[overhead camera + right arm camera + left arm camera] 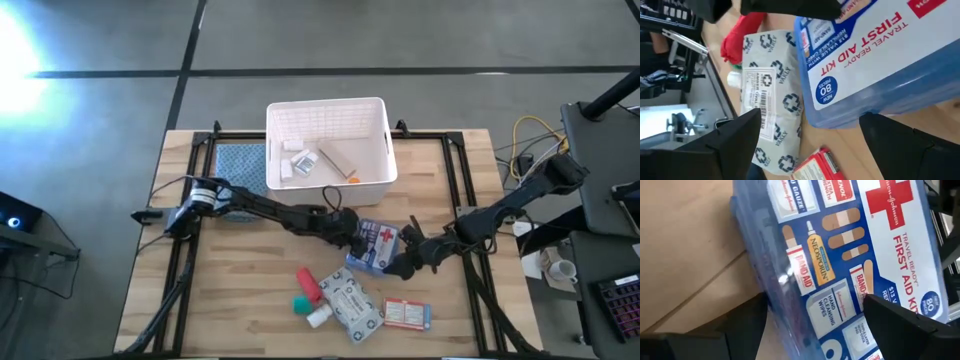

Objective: Pick & place medical supplies in basket/bin
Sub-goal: Put the blue first aid kit into the white container

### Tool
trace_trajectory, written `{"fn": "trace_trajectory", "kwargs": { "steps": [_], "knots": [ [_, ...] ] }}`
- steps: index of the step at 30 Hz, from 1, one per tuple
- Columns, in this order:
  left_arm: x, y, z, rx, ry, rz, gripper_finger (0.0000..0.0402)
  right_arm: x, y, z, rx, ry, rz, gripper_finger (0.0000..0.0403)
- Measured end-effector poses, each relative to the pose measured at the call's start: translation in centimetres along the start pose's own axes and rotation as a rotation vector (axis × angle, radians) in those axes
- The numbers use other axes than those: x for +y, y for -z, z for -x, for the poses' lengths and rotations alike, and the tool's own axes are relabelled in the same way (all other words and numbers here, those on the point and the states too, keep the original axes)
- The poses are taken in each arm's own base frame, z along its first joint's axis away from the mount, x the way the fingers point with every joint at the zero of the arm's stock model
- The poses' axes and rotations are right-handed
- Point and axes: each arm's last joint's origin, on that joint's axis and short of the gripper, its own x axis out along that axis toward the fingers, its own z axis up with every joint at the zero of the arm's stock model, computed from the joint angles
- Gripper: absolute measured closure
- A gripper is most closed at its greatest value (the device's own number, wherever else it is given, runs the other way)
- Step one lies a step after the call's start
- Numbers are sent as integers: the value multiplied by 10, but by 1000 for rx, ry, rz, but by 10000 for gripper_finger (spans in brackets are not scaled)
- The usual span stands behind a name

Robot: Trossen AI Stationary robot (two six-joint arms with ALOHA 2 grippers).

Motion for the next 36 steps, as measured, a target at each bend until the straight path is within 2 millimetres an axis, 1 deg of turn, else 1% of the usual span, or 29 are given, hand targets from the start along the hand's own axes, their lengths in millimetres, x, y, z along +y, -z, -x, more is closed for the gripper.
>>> {"fn": "trace_trajectory", "kwargs": {
  "steps": [3,5,9,13,15,17,19,21,23,26,30,32,36],
  "knots": [
    [-1,0,0,2,11,-4,100,7,-2,4,12,53,17,78],
    [-2,0,0,7,24,-16,101,7,-1,8,38,133,21,78],
    [-4,4,-2,28,40,-25,101,-7,2,16,57,342,-26,79],
    [-3,4,-2,40,37,-21,101,-17,2,21,48,461,-102,79],
    [-3,4,-2,42,38,-21,101,-20,2,22,1,489,-120,79],
    [-3,4,-1,47,40,-22,101,-19,0,23,-69,477,-114,79],
    [-3,4,-1,50,40,-22,101,-15,-3,25,-139,456,-101,81],
    [-3,4,-1,58,44,-22,101,-11,-5,26,-173,442,-100,88],
    [-3,4,-1,63,47,-22,101,-13,-6,24,-166,458,-101,100],
    [-5,4,1,64,52,-22,101,-22,-4,21,-145,491,-110,125],
    [-9,2,11,76,54,-21,101,-29,-3,20,-166,493,-132,172],
    [-14,-1,16,67,73,-23,101,-29,-3,20,-175,487,-118,199],
    [-32,-11,34,24,146,-38,101,-31,-3,21,-165,503,-80,254]
  ]
}}
